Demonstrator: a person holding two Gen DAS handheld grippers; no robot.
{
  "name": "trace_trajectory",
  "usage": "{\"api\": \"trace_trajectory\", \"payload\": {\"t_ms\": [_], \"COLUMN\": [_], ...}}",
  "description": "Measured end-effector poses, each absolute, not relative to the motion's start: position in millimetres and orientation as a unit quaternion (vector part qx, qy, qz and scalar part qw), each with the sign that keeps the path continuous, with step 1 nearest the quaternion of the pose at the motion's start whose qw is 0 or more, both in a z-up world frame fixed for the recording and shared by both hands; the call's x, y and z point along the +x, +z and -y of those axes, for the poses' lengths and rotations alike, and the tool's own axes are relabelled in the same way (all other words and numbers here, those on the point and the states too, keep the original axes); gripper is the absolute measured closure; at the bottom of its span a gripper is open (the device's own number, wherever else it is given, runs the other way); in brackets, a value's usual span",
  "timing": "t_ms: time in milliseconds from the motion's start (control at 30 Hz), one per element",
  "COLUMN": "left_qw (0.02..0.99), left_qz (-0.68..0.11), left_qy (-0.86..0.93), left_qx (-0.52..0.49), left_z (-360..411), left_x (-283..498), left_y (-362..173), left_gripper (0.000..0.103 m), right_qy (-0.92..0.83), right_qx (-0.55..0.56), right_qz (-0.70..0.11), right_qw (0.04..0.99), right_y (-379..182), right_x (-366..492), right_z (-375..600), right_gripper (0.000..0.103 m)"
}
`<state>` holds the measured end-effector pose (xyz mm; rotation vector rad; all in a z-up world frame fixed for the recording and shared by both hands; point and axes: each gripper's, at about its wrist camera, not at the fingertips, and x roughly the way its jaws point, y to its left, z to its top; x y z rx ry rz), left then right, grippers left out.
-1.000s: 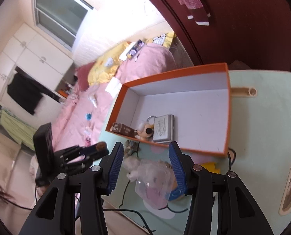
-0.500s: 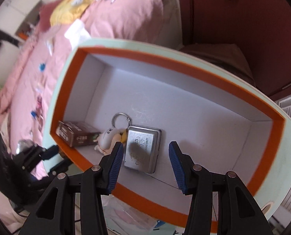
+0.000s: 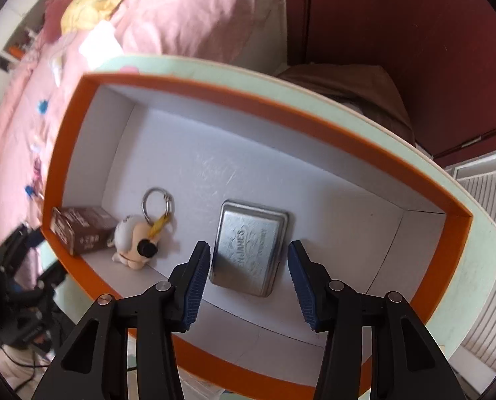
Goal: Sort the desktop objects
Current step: 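Grasp the silver metal tin in the box with the right tool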
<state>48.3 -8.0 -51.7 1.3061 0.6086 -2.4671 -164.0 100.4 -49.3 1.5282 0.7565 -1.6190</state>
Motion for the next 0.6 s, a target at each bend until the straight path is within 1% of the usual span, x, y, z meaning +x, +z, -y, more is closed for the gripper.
{"api": "trace_trajectory", "payload": {"t_ms": [100, 167, 267, 433, 600], "left_qw": [0.144, 0.146, 0.148, 0.145, 0.116], "left_qz": [-0.212, -0.211, -0.210, -0.217, -0.229], "left_qy": [-0.854, -0.855, -0.858, -0.858, -0.859], "left_qx": [0.452, 0.451, 0.446, 0.442, 0.443], "left_z": [9, 8, 10, 13, 18], "left_x": [47, 48, 51, 55, 50], "left_y": [-52, -51, -47, -42, -29], "left_gripper": [0.048, 0.048, 0.048, 0.048, 0.048], "right_qy": [-0.643, -0.654, -0.663, -0.688, -0.690], "right_qx": [0.592, 0.559, 0.543, 0.536, 0.511], "right_qz": [-0.306, -0.351, -0.350, -0.246, -0.149], "right_qw": [0.377, 0.370, 0.379, 0.424, 0.490], "right_y": [-49, -50, -46, -12, 34], "right_x": [-166, -155, -151, -163, -156], "right_z": [-102, -97, -98, -124, -175], "right_gripper": [0.054, 0.058, 0.060, 0.060, 0.060]}}
